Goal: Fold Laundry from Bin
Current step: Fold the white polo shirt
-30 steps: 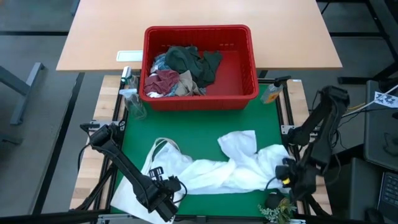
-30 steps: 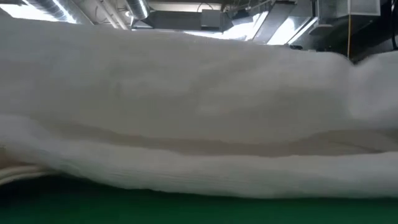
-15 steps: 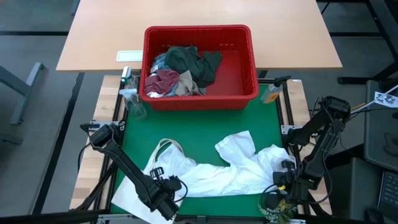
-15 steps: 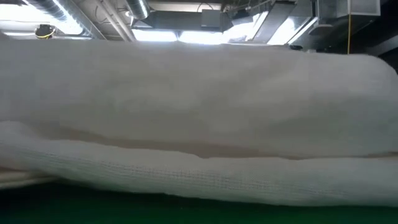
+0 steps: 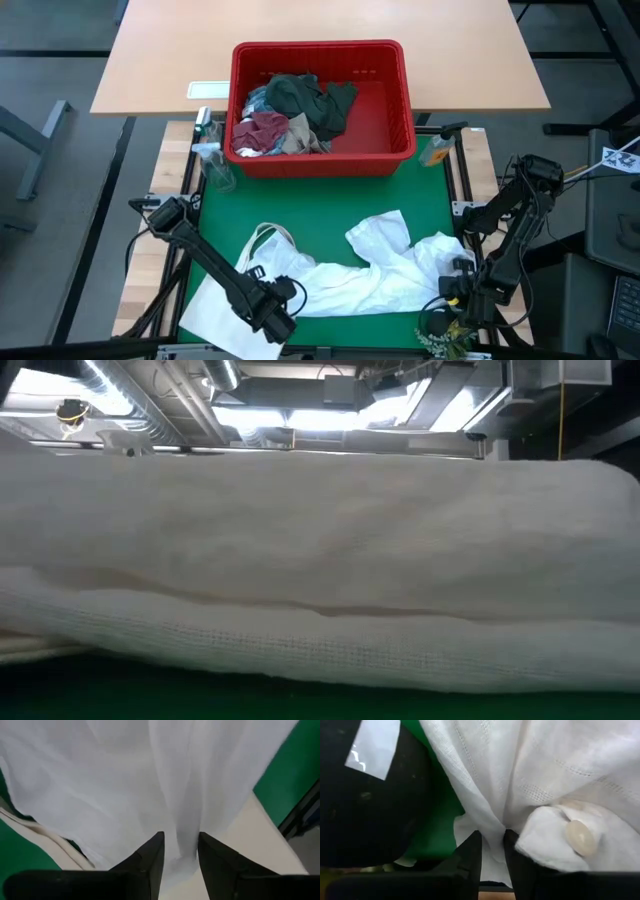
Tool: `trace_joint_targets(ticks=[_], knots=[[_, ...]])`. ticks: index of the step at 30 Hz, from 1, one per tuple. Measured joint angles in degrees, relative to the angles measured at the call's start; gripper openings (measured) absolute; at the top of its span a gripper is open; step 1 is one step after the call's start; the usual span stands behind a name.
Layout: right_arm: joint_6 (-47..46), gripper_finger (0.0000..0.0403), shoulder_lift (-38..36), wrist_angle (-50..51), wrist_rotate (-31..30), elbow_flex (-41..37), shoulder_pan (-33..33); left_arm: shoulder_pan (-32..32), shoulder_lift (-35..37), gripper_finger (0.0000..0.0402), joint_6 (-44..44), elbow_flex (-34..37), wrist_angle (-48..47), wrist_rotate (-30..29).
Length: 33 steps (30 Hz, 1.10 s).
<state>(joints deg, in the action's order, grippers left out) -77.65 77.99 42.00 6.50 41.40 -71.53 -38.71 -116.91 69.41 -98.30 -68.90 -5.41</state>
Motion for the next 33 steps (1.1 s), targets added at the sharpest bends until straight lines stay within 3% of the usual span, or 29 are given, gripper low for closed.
trace_joint_targets(ticks=[5, 20, 28, 33], knots=[[0.2, 0.0082, -0.3, 2.1, 0.6, 3.2, -0.1, 1.0, 2.6, 0.0105, -1.0, 0.0, 0.0, -4.7], [1.8, 0.0081, -0.9, 24.6, -3.6, 16.7, -0.2, 4.1, 5.6, 0.0108, -2.6, 0.0, -0.5, -14.2], [3.3, 0.0081, -0.9, 25.4, -23.3, 16.5, 0.5, 7.6, 4.8, 0.0108, -2.6, 0.0, -0.5, -19.0], [4.0, 0.008, -0.9, 22.5, -21.6, 12.2, 4.4, 9.5, 0.9, 0.0108, -6.5, 0.0, 0.7, -15.5]])
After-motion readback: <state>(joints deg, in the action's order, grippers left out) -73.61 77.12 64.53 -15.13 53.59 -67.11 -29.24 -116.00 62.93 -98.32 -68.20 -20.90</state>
